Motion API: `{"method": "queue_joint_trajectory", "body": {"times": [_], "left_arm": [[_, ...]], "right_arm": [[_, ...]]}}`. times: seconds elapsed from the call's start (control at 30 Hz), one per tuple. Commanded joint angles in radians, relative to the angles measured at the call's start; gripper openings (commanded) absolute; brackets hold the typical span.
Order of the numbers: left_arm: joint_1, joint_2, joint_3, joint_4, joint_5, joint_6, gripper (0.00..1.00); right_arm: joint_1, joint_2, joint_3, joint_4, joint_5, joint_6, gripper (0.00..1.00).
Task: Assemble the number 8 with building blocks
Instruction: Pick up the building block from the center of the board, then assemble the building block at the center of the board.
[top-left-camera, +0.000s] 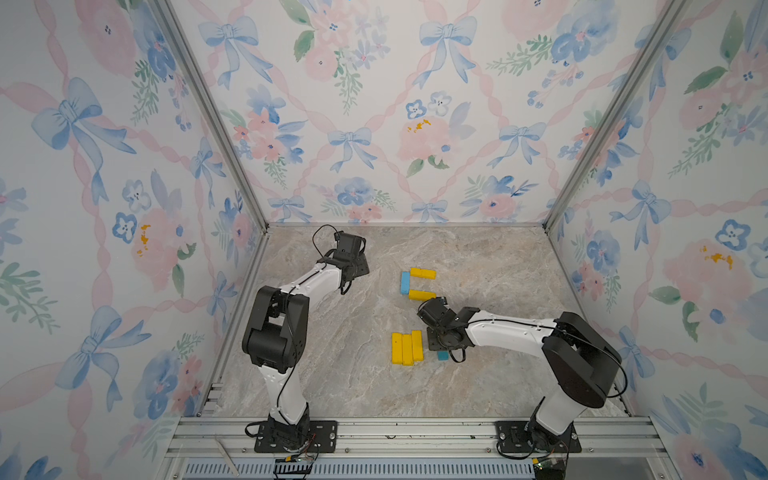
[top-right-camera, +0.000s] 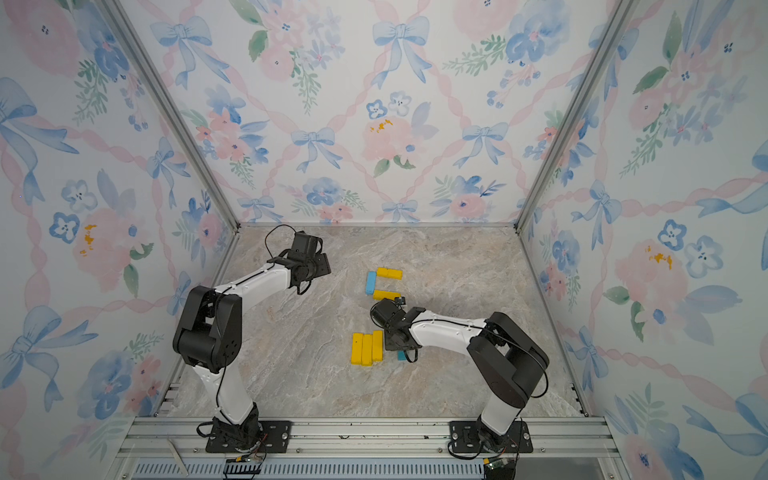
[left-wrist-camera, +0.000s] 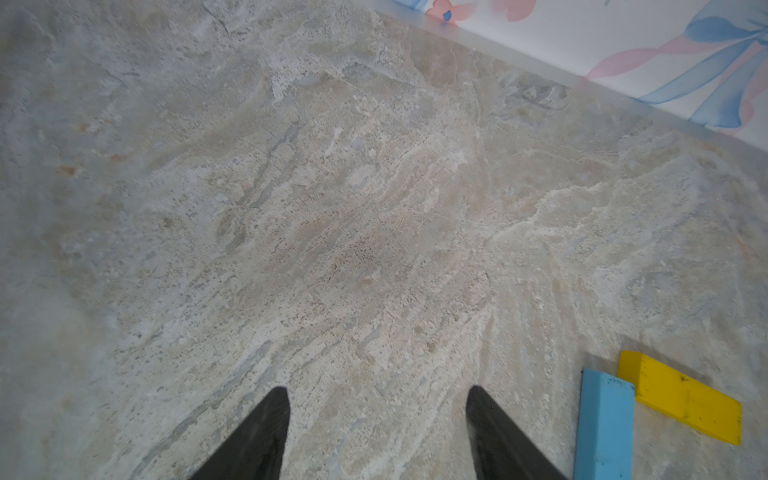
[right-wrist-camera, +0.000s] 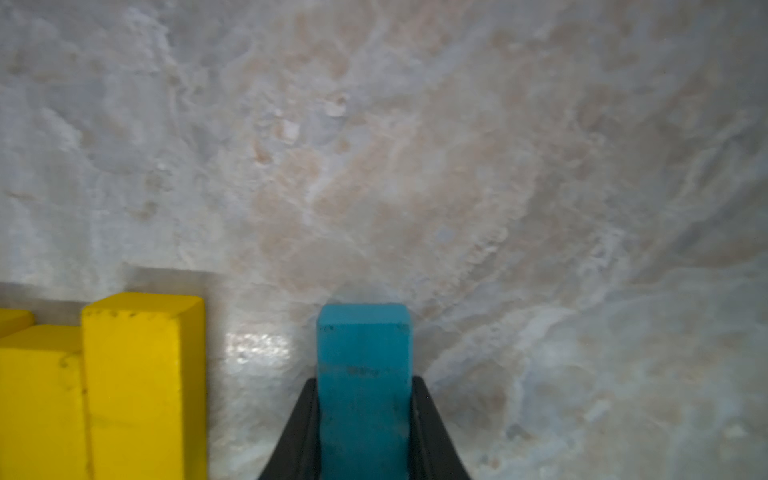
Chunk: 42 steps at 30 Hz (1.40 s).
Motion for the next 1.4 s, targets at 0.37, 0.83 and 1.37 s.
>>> {"method": "queue_joint_trajectory", "body": {"times": [0.37,0.83,1.37], "left_arm": [[-0.006,-0.006,-0.01,-0.001,-0.004,0.021,0.71],[0.005,-0.028,-0.026,-0.002,-0.012,0.026,0.71],[0.009,-0.021,-0.021,-0.001,-0.005,0.028,0.71]], "right_arm": [[-0.346,0.18,0.244,-0.039,-0.045,-0.236,0.25],[-0.423,0.448,0.592,-0.08,-0.124,-0.279,0.26],[-0.383,0.535,0.715,-0.101,-0.199,-0.262,0.27]]}}
